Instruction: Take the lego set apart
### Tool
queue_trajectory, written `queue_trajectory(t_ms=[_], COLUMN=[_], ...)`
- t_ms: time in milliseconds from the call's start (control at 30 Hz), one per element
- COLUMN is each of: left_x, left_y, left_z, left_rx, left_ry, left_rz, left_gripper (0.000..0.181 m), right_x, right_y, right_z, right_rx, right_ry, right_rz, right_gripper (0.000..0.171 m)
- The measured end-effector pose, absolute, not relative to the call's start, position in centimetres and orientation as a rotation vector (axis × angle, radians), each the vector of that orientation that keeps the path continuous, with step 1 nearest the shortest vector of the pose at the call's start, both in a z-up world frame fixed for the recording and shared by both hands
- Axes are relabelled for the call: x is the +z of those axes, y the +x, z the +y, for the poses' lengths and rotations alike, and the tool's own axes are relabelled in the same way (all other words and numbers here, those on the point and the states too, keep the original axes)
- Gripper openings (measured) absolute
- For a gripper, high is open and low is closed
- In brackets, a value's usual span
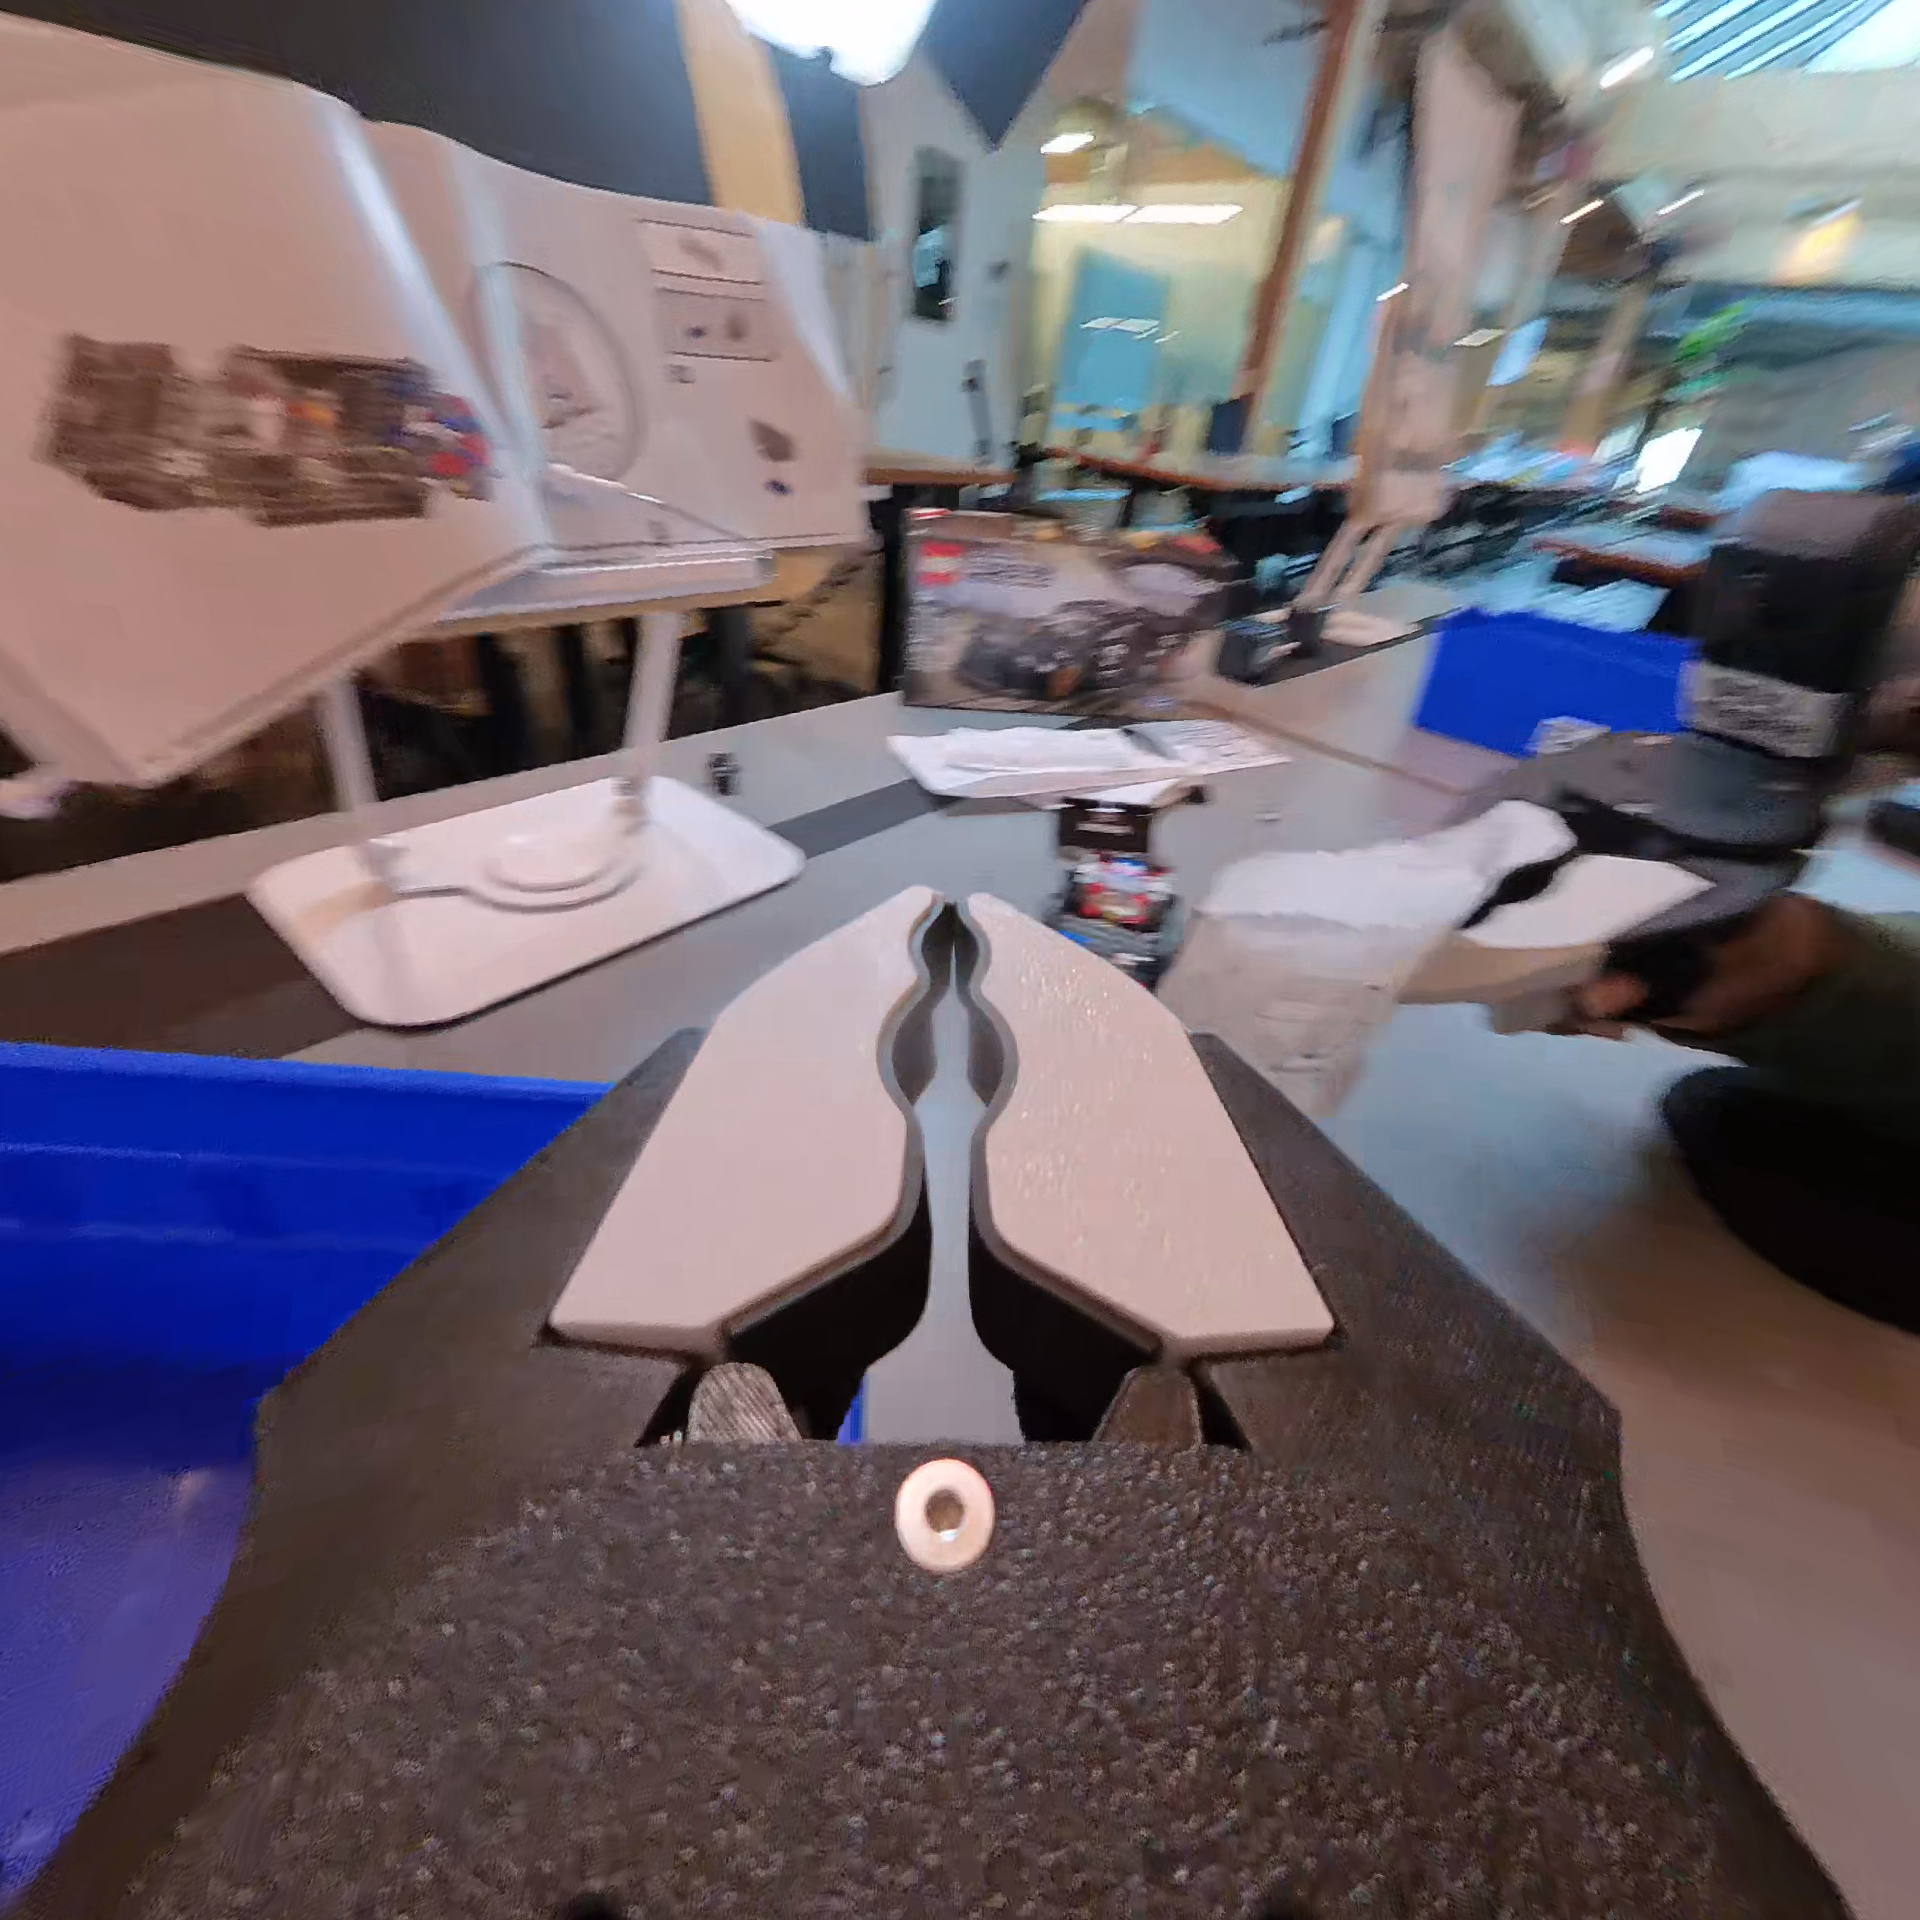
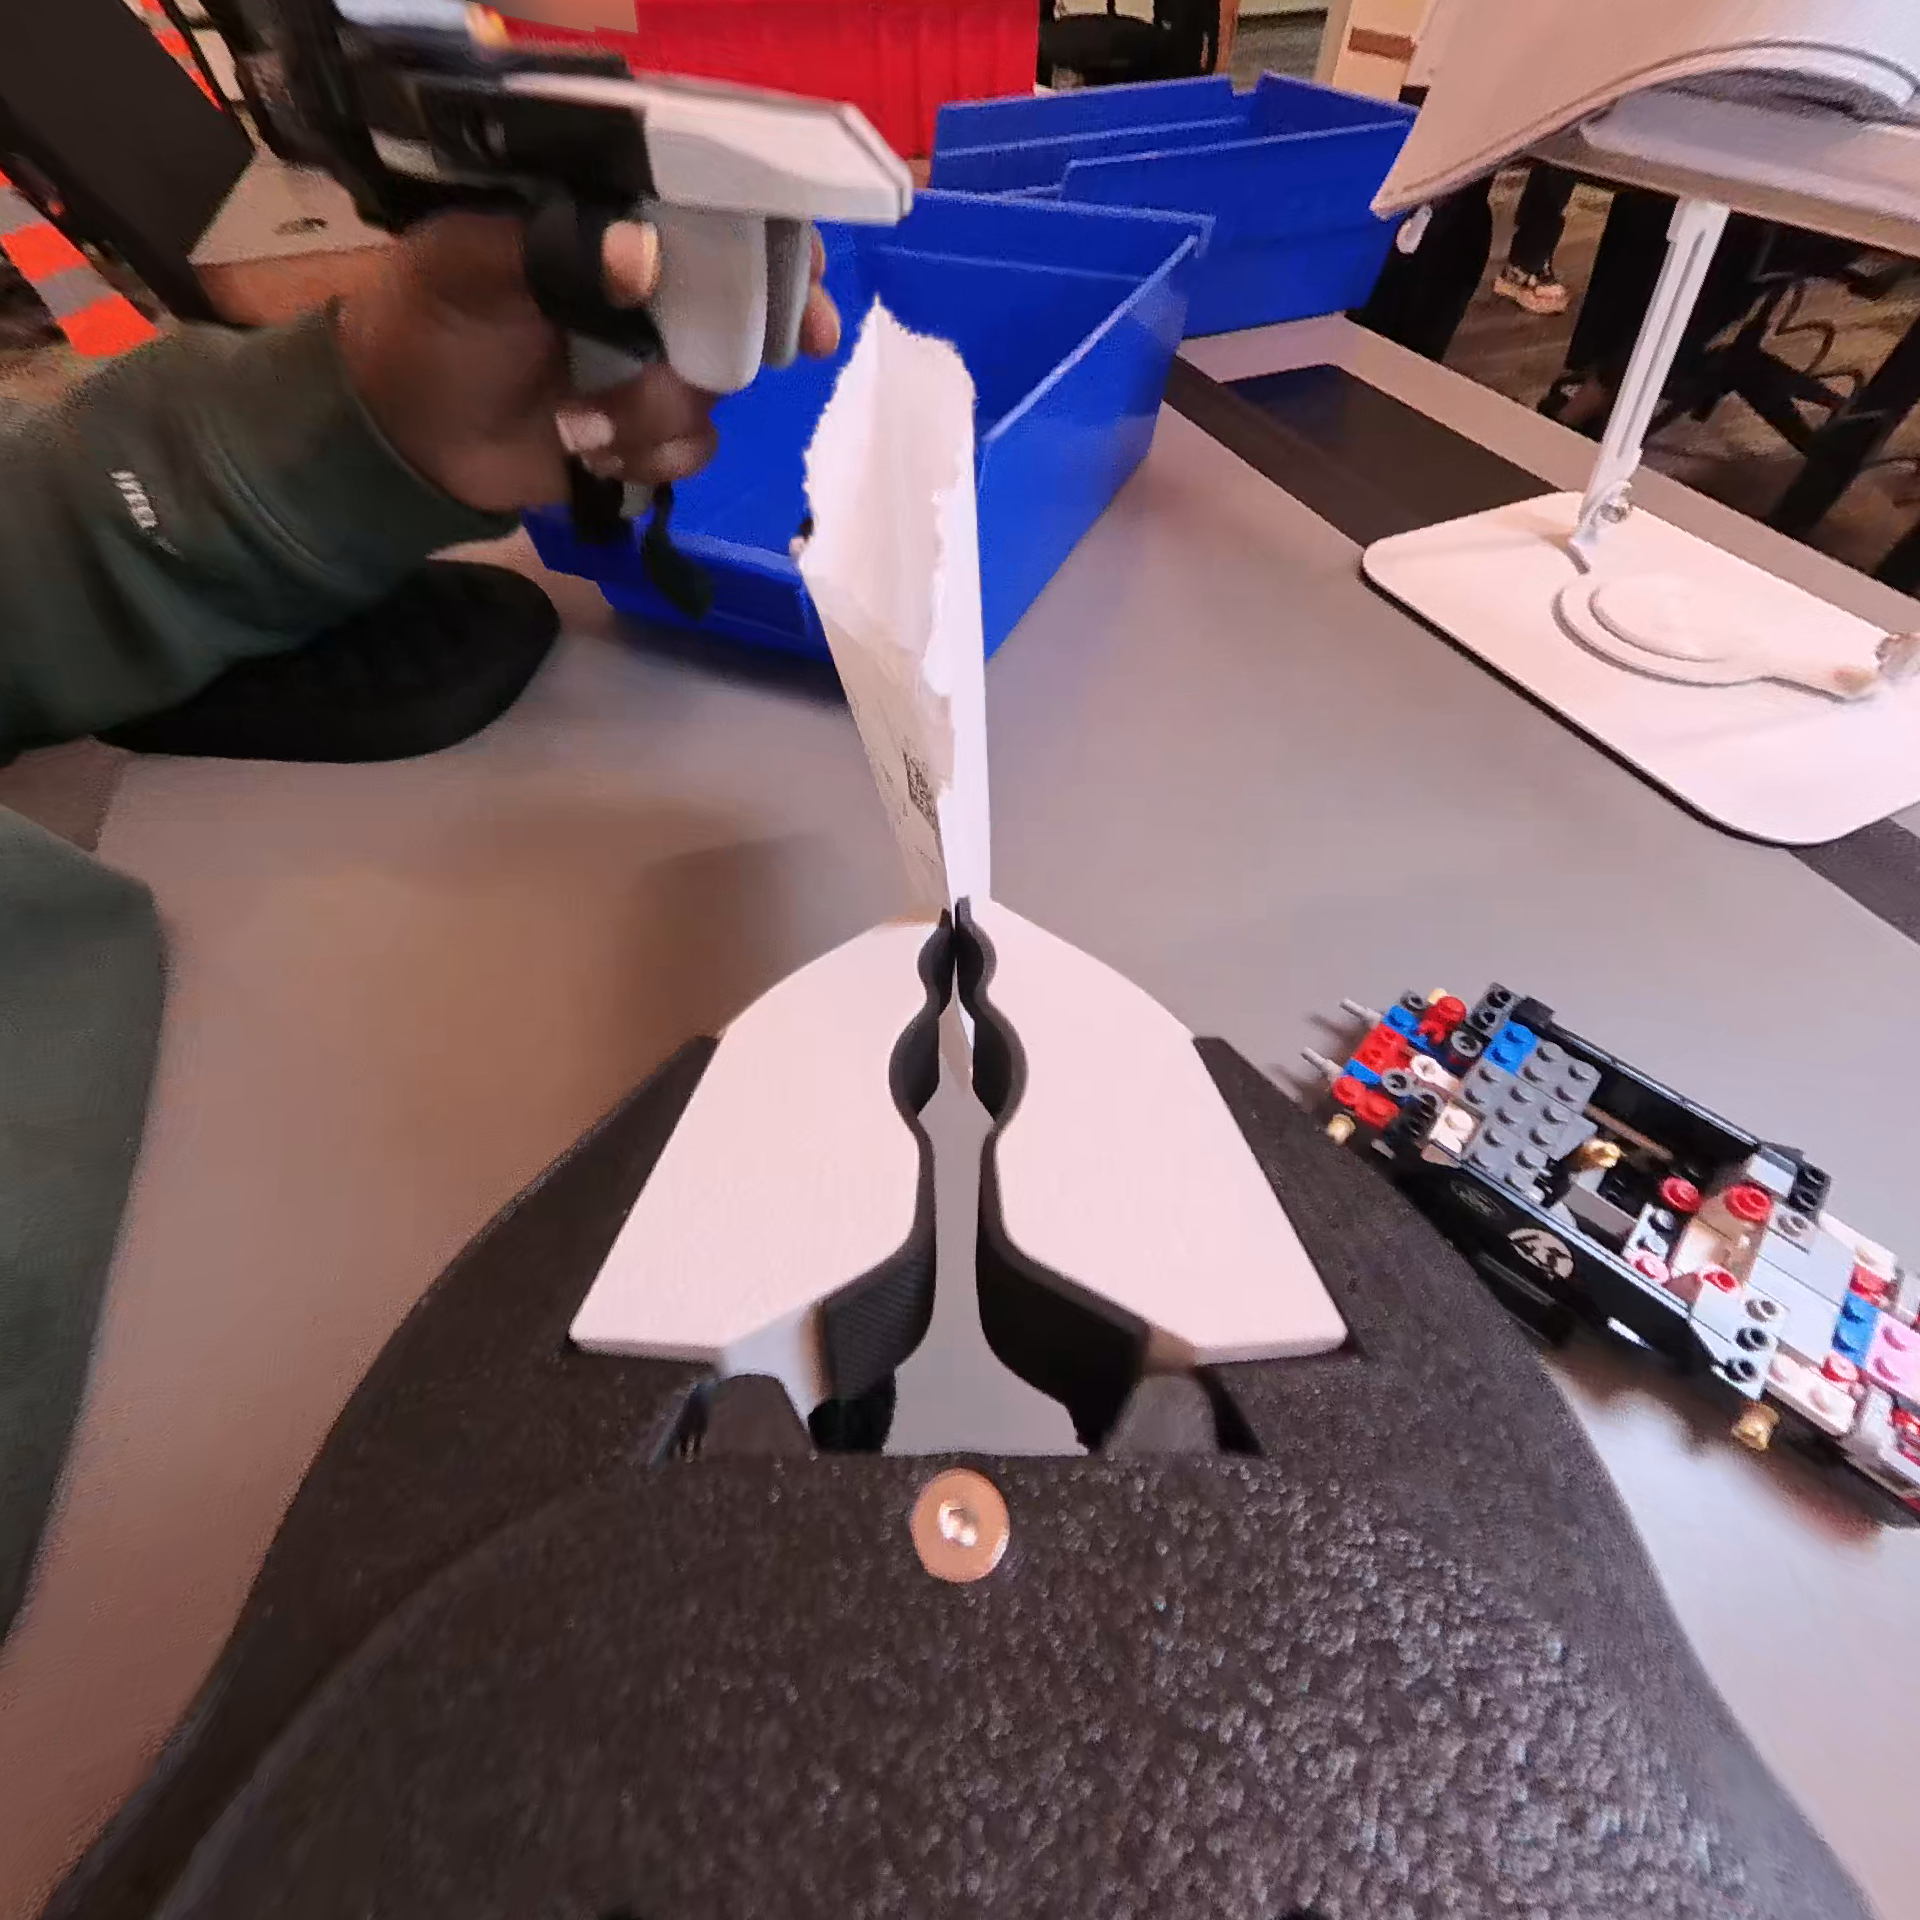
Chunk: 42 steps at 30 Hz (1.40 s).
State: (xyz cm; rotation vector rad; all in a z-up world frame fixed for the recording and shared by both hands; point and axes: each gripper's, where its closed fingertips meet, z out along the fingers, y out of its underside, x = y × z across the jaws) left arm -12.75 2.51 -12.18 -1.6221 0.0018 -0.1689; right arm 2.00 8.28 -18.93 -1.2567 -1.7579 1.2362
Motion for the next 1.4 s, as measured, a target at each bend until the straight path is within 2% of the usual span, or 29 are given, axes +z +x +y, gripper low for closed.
queue_trajectory(t_ms=[233,433,467,533,600,733,867,967,1400], left_x=[-8.3,-5.2,-5.5,-7.8,-10.8,-16.2,-19.8,-21.6,-21.6], left_y=[-16.3,-27.3,-29.7,-34.2,-36.6,-35.9,-33.2,-31.3,-32.6], left_z=[3.8,-3.8,-5.5,-8.8,-11.0,-13.5,-15.1,-15.4,-10.5], left_rx=[0.3,0.634,0.674,0.705,0.573,0.195,0.003,-0.025,-0.009], left_ry=[-1.668,-1.785,-1.848,-2.031,-2.169,-2.319,-2.456,-2.582,-2.714], left_rz=[-0.079,-0.339,-0.392,-0.518,-0.624,-0.794,-0.868,-0.763,-0.343], left_gripper=[0.0,0.0,0.0,0.013,0.018,0.032,0.042,0.026,0.024], right_x=[-19.3,-19.2,-19.1,-19.1,-19.1,-19.0,-18.8,-18.9,-19.3], right_y=[2.5,3.0,3.0,3.0,3.0,3.1,3.2,3.4,3.5], right_z=[8.3,8.2,8.2,8.0,7.8,7.4,7.1,6.9,6.2], right_rx=[1.234,1.204,1.206,1.211,1.219,1.221,1.236,1.238,1.24], right_ry=[-1.25,-1.215,-1.211,-1.204,-1.2,-1.196,-1.196,-1.185,-1.166], right_rz=[-1.761,-1.756,-1.759,-1.765,-1.768,-1.769,-1.772,-1.785,-1.81], right_gripper=[0.0,0.0,0.0,0.0,0.0,0.0,0.0,0.0,0.0])
